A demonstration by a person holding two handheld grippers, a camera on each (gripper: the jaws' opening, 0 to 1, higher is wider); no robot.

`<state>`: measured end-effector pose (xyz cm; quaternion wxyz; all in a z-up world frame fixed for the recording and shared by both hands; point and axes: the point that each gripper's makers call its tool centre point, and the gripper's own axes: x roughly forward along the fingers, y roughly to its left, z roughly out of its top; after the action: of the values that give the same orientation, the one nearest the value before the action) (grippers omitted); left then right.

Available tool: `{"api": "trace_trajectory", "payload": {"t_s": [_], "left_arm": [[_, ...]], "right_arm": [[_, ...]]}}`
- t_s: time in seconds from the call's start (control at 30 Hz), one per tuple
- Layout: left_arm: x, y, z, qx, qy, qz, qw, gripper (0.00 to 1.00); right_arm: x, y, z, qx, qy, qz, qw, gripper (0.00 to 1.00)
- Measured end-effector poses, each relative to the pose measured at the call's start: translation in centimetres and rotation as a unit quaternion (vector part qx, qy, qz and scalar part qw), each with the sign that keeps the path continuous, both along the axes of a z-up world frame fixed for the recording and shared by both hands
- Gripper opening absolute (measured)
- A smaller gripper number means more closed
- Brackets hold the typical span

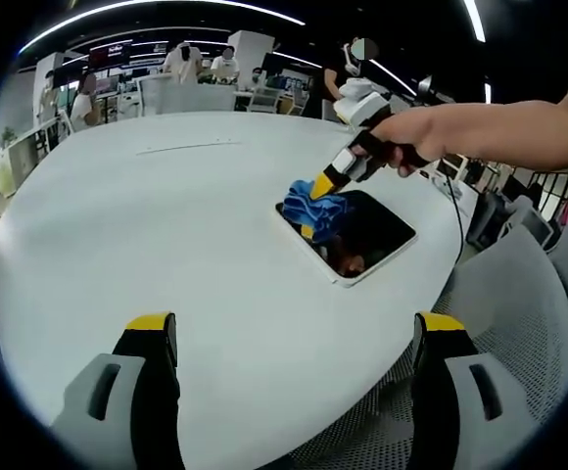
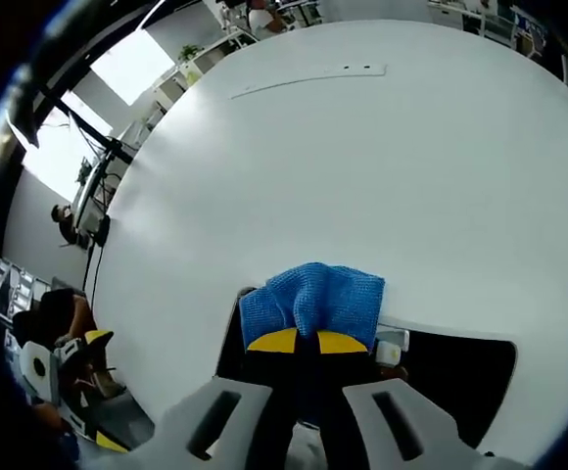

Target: Wipe the mirror surface with the cleaning cloth until all visible marks leave the cleaned area.

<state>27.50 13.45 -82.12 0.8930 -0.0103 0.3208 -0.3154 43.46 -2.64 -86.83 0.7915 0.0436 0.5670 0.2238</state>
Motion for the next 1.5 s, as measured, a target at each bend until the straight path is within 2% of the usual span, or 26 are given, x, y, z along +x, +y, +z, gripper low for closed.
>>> {"api": "trace_trajectory", "payload": {"t_s": [0.7,1.5], "left_arm": [[0.1,0.1,-0.1,0.001,0.0,0.0,1.0,0.99],[0.2,0.2,-0.2,0.008,-0.006,0.0,0.9999,0.99]], "right_arm": [[0.8,4.6,-0.2,0.015,-0.003,0.021,0.9997,0.0],[-0.9,4.4,0.0,0.026,-0.004,0.002,0.9996,0.0]]}}
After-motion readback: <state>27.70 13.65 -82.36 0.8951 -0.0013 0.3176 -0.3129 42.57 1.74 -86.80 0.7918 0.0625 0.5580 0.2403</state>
